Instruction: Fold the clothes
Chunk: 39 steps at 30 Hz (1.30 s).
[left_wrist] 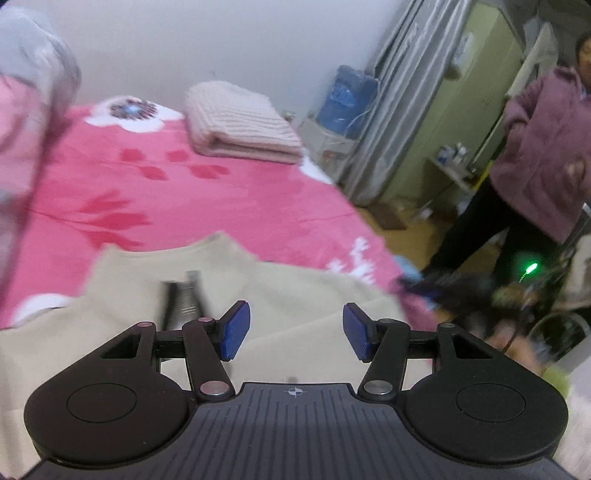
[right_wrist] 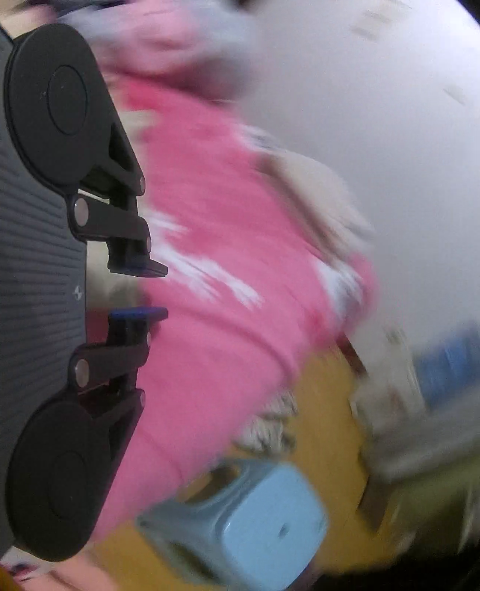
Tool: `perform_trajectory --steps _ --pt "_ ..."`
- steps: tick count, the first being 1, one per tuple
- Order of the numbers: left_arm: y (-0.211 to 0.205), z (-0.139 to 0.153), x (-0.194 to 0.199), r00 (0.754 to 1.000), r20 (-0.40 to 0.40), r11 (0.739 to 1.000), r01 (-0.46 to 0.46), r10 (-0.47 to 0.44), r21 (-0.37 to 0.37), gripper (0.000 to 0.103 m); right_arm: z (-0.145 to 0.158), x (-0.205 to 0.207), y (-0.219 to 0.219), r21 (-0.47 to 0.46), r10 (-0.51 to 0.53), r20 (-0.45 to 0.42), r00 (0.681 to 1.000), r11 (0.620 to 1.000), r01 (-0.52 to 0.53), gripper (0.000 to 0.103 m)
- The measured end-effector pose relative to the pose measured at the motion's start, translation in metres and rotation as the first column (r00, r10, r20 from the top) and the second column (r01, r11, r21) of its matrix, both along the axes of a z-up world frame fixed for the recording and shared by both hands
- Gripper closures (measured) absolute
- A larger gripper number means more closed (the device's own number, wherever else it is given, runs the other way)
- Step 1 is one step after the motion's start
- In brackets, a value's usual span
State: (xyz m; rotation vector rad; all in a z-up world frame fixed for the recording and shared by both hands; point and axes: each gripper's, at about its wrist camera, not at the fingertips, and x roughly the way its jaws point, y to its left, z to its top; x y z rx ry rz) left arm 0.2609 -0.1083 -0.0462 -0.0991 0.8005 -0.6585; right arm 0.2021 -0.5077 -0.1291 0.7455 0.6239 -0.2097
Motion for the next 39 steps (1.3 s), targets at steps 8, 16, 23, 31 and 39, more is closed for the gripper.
perform_trajectory --steps 8,16,23,31,39 --pt "0.055 0.093 -0.034 0.964 0.262 0.988 -0.071 0.033 0.138 0.048 0.060 -0.120 -0.015 0.193 0.064 0.124 0.990 0.977 -0.088 0.082" --pt "0.044 0.110 -0.075 0.968 0.172 0.949 0.130 -0.184 0.287 0.047 0.065 -0.183 0.042 0.119 0.235 -0.016 0.972 0.966 -0.231 0.072" --pt "0.028 -0.008 -0.150 0.977 -0.027 0.926 0.209 -0.211 0.315 0.047 0.022 -0.189 0.076 -0.083 0.222 -0.236 0.946 0.965 -0.247 0.067" --pt "0.004 -0.076 -0.212 0.966 0.002 0.939 0.250 -0.257 0.235 0.048 0.003 -0.211 0.086 -0.014 0.221 -0.215 0.951 0.973 -0.229 0.066" --pt "-0.015 -0.099 -0.223 0.952 0.034 0.884 0.268 -0.304 0.383 0.048 0.040 -0.224 0.131 -0.401 0.143 -0.270 0.952 0.883 -0.246 0.098"
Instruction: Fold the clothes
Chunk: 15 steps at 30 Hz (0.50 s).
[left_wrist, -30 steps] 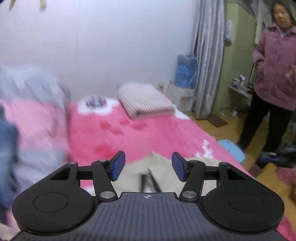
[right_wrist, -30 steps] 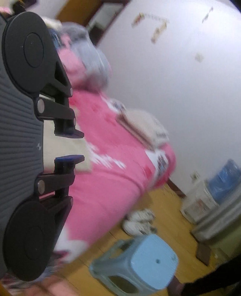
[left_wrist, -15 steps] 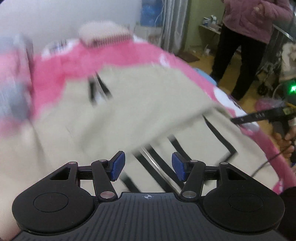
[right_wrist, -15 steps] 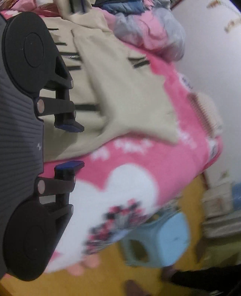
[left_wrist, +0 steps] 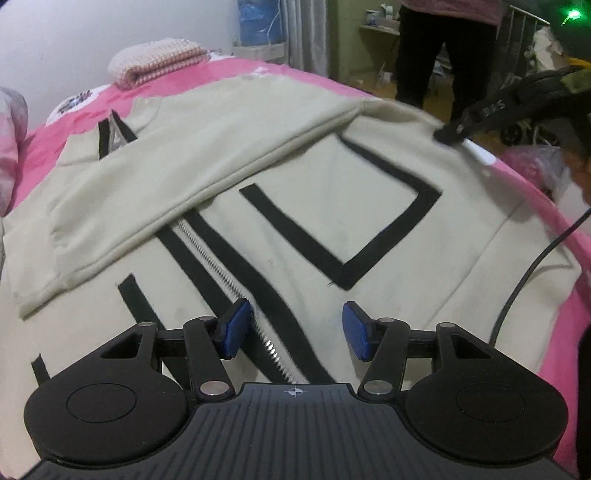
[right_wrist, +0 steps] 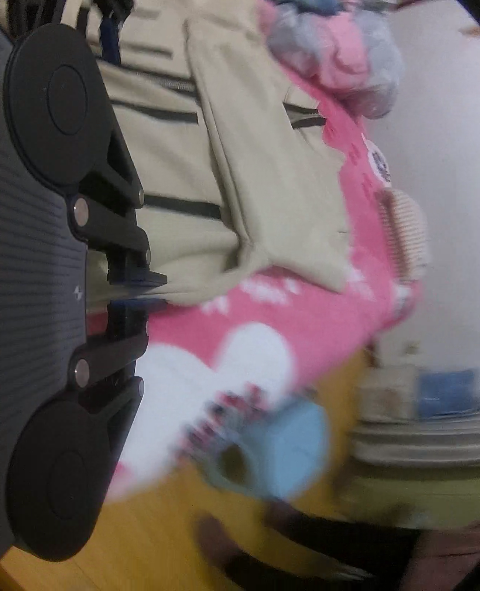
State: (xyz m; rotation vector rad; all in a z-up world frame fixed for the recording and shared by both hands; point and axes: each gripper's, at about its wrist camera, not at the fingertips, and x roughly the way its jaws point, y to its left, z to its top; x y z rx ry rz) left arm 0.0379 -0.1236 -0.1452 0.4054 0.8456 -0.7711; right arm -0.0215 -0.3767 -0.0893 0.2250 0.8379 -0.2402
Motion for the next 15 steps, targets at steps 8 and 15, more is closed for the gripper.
perform_trajectory --steps 8,15 --pt "0.002 -0.003 0.002 1.000 -0.006 0.999 0.016 -0.016 0.038 0.047 -0.024 0.008 0.011 -0.214 -0.034 -0.080 0.996 0.977 0.016 0.099" --pt "0.004 -0.003 -0.008 1.000 0.008 0.999 0.011 -0.012 0.050 0.047 0.021 -0.006 0.006 -0.181 -0.077 0.068 0.995 0.980 0.088 0.095"
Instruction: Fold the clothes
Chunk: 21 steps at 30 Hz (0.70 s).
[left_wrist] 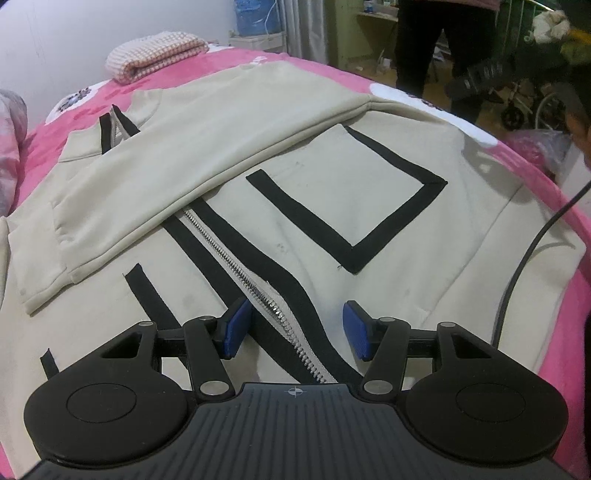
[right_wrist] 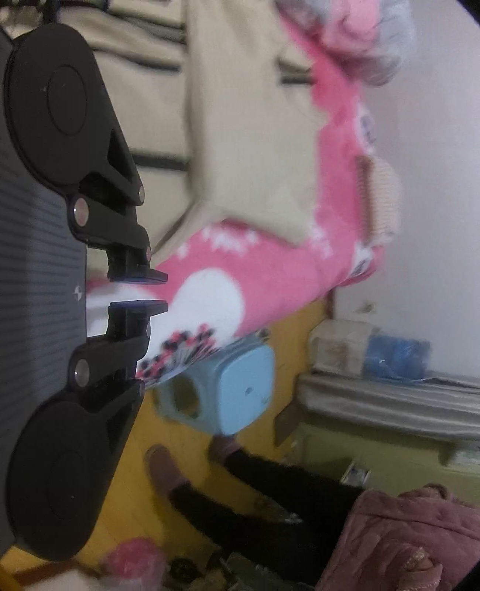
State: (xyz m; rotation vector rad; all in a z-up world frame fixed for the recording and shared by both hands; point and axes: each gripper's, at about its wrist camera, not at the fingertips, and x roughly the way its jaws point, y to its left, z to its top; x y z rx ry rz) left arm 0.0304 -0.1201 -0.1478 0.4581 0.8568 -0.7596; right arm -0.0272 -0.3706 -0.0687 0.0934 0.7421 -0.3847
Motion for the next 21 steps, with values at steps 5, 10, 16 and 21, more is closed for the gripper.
perform_trajectory --steps 5,10,16,21 --pt "0.002 0.000 0.002 1.000 -0.010 1.000 -0.007 0.007 -0.015 0.047 -0.021 0.020 0.005 0.103 0.103 -0.056 0.993 0.990 -0.097 0.095" --pt "0.015 0.011 0.005 0.999 -0.034 0.998 -0.021 0.019 -0.052 0.048 -0.027 0.015 -0.029 0.202 -0.030 -0.087 0.996 0.978 0.047 0.100" --pt "0.014 0.022 -0.011 0.998 -0.028 0.995 0.048 -0.050 -0.089 0.048 0.002 -0.018 -0.007 0.444 0.104 -0.057 0.993 0.894 -0.068 0.098" --pt "-0.004 0.002 -0.033 0.995 0.074 0.996 0.062 -0.067 0.061 0.047 -0.046 -0.016 0.019 0.368 0.127 -0.230 0.965 0.929 -0.034 0.098"
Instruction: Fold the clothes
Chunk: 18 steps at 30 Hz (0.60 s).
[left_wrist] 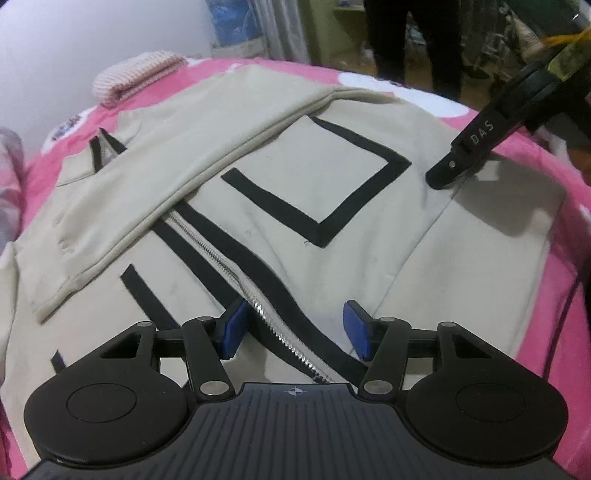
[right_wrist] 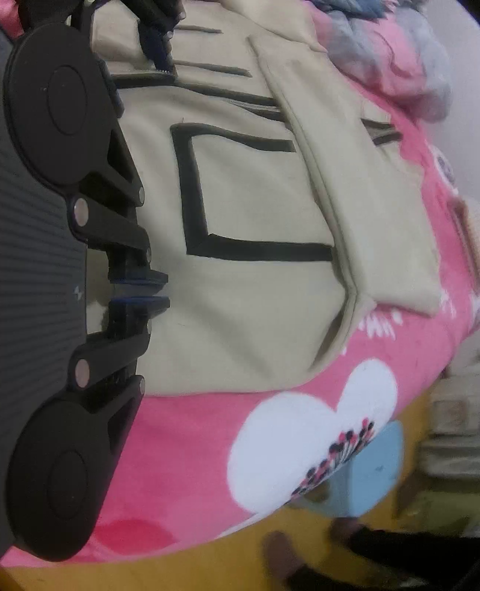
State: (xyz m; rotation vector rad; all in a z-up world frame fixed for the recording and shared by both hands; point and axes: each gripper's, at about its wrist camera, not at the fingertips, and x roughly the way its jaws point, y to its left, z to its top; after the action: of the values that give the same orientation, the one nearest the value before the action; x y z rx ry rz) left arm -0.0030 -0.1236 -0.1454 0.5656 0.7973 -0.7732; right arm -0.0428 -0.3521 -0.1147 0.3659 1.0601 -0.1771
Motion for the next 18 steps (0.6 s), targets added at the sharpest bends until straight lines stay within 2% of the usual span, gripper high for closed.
perform_trajectory --steps 2,3,6,7,8,10,11,13,14,15,17,18 --pt "0.006 0.012 -0.005 1.000 0.001 0.999 -0.019 0.019 -0.027 0.048 0.018 -0.004 0.007 0.011 -0.024 0.006 1.000 1.000 0.024 0.096" --pt "0.011 0.018 -0.008 1.000 0.006 0.998 -0.026 0.027 -0.052 0.047 0.030 -0.010 0.014 0.020 -0.008 0.052 0.999 1.000 0.007 0.096" --pt "0.015 0.016 -0.012 0.995 -0.043 0.996 -0.086 0.085 -0.026 0.046 0.044 -0.024 0.037 0.059 0.034 0.126 0.991 0.997 -0.041 0.093" --pt "0.015 0.009 -0.013 0.992 -0.075 0.995 -0.103 0.103 -0.006 0.046 0.035 -0.022 0.042 0.055 0.039 0.098 0.994 0.998 -0.044 0.089" --pt "0.019 0.007 -0.014 0.989 -0.092 0.993 -0.121 0.119 -0.016 0.046 0.025 -0.020 0.046 0.049 0.043 0.065 0.997 0.998 -0.046 0.080" --pt "0.028 0.013 -0.015 0.981 -0.118 0.986 -0.160 0.154 -0.042 0.046 0.005 -0.014 0.055 0.037 0.051 -0.003 0.999 0.998 -0.051 0.080" --pt "0.035 0.023 -0.016 0.977 -0.109 0.980 -0.192 0.185 -0.054 0.046 0.013 -0.016 0.058 0.020 0.059 0.039 0.997 0.998 -0.060 0.079" --pt "0.048 0.043 -0.013 0.972 -0.040 0.966 -0.237 0.234 -0.107 0.039 0.033 -0.020 0.063 -0.002 0.075 0.160 0.984 0.997 -0.076 0.079" --pt "0.049 0.046 -0.005 0.966 -0.009 0.958 -0.259 0.260 -0.125 0.026 0.039 -0.018 0.064 -0.003 0.073 0.203 0.976 0.997 -0.074 0.079" --pt "0.051 0.049 0.004 0.958 0.022 0.949 -0.280 0.286 -0.144 0.017 0.044 -0.016 0.065 -0.003 0.070 0.243 0.968 0.997 -0.071 0.079" --pt "0.049 0.048 0.027 0.944 0.075 0.935 -0.303 0.320 -0.182 0.016 0.046 -0.004 0.068 -0.046 0.026 0.299 0.954 0.999 -0.013 0.077" --pt "0.045 0.041 0.040 0.943 0.091 0.934 -0.299 0.321 -0.193 0.011 0.040 0.004 0.067 -0.076 0.015 0.310 0.951 0.997 0.009 0.073"
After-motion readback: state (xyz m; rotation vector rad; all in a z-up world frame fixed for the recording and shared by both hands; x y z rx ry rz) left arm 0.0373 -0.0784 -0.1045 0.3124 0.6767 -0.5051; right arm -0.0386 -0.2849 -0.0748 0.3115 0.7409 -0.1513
